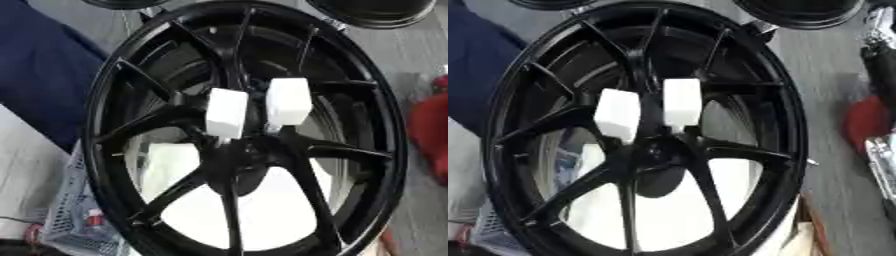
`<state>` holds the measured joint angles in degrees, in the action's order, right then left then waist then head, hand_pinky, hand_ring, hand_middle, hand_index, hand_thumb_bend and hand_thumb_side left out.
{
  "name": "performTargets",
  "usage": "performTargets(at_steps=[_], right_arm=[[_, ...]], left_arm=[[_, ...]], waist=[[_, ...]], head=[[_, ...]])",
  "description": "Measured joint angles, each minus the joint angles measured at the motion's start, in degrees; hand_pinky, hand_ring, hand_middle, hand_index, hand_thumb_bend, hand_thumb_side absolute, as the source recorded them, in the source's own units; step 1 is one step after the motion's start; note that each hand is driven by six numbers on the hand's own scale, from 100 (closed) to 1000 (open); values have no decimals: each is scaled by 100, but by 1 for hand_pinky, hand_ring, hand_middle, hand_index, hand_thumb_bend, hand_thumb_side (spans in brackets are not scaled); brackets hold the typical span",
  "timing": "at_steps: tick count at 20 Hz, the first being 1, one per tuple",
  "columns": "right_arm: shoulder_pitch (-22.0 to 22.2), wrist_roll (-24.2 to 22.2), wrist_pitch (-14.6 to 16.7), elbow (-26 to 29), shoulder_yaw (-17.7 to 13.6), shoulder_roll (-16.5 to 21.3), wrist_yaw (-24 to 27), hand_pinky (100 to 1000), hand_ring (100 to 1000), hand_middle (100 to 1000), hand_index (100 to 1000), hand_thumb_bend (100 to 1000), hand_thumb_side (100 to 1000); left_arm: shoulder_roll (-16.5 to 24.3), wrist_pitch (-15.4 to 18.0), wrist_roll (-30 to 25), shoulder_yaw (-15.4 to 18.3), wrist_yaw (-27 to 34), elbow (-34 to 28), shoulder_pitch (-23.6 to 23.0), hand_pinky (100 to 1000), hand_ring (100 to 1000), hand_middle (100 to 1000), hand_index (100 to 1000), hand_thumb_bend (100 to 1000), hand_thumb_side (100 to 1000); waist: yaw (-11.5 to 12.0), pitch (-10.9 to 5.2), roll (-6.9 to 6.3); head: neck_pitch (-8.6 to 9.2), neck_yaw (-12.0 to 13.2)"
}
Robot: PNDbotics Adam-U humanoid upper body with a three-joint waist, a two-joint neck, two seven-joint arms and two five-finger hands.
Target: Pull the pin out of the wheel hub.
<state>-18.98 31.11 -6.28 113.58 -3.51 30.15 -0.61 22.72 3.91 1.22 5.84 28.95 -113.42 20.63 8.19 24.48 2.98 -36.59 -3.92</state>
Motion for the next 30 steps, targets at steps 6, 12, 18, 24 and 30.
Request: performTargets(at_steps=[6, 12, 18, 24, 30], right_arm=[[-11, -98, -97, 0, -16, 330, -51, 763, 656, 737, 888, 100, 534], [42, -370, -242, 0, -71, 1022, -82, 772, 668, 741, 880, 100, 523], [-18, -823, -219, 0, -44, 1777, -200, 790, 695, 750, 867, 100, 511], [-339, -1467, -17, 0, 191, 2497, -624, 821, 766, 782, 853, 100, 441], [-788, -2378, 252, 2, 501, 3080, -988, 840, 814, 800, 843, 100, 306]], left_arm=[[1, -5, -3, -4, -19, 0, -1, 893, 603, 701, 888, 106, 860], [11, -5, -3, -18, -28, 0, -37, 892, 603, 701, 888, 105, 859], [56, -1, -6, -33, -28, 0, -38, 892, 604, 701, 889, 104, 858], [57, -10, -34, -58, -28, 0, -37, 891, 604, 702, 889, 103, 857], [60, -28, -57, -85, -26, 0, -34, 891, 605, 702, 889, 104, 858]], waist=[[-29, 0, 44], [-67, -2, 73], [-79, -3, 72], [-74, -3, 67], [-60, -12, 83]], head=[[0, 2], [0, 3], [1, 3], [24, -26], [47, -71]])
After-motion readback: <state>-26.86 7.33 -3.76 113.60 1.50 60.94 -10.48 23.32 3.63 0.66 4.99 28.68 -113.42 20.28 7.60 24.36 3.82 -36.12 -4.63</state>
